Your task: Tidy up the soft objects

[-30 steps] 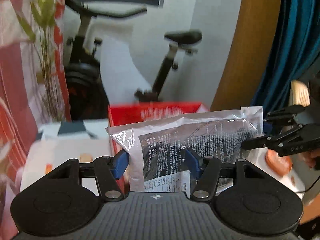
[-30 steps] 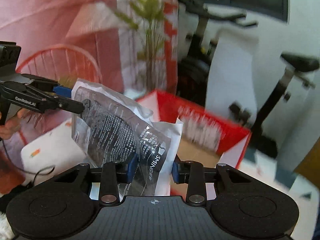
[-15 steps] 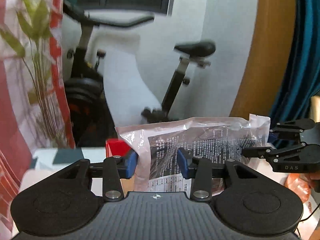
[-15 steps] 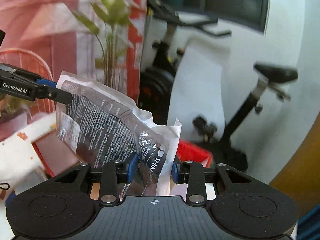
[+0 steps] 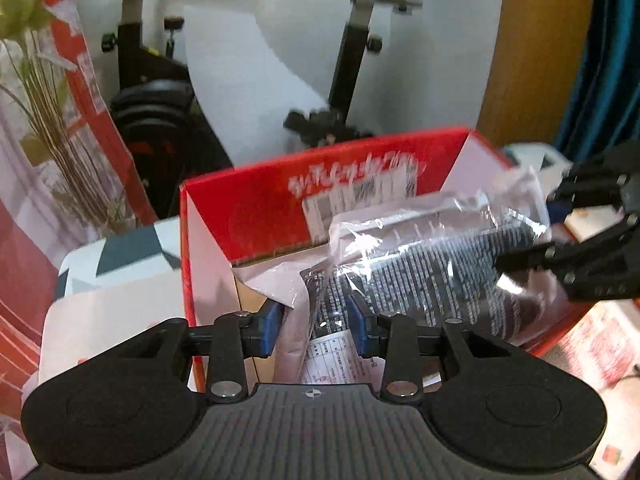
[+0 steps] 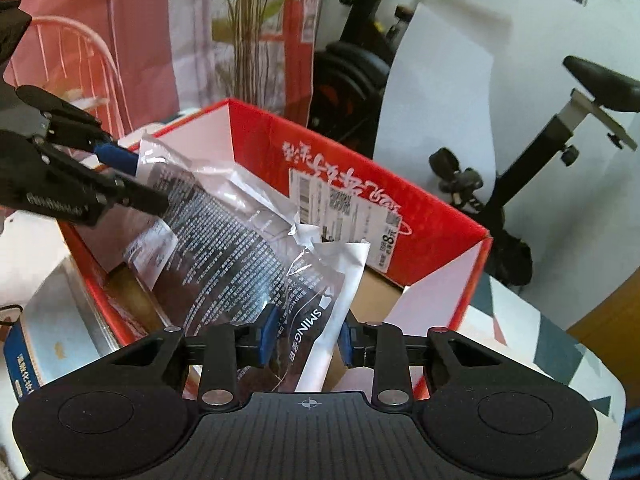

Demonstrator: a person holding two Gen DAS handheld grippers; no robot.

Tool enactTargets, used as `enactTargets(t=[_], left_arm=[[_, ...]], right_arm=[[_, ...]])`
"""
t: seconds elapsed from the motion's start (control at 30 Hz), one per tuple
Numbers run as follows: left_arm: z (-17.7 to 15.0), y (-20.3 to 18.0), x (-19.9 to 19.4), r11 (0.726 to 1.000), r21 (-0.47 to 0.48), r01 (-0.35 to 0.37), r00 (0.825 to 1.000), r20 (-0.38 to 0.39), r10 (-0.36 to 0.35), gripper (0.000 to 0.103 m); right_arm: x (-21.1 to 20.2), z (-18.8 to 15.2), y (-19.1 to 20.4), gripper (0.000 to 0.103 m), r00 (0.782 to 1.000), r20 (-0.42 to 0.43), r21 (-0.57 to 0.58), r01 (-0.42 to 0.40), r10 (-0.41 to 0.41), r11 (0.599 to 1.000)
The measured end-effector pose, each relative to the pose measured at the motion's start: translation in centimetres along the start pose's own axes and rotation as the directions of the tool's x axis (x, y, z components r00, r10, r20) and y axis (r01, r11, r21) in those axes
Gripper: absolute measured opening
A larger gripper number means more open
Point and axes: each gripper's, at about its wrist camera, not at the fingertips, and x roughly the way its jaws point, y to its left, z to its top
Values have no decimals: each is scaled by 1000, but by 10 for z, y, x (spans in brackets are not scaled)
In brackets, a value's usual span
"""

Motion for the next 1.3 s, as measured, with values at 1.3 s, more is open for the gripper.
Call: enactTargets(t=[1.3], left_arm=[[2,8,24,999,-6,-32,998,-53,31,38]], right_arm=[[100,19,14,62,935,-288,-123,177,-206,976]])
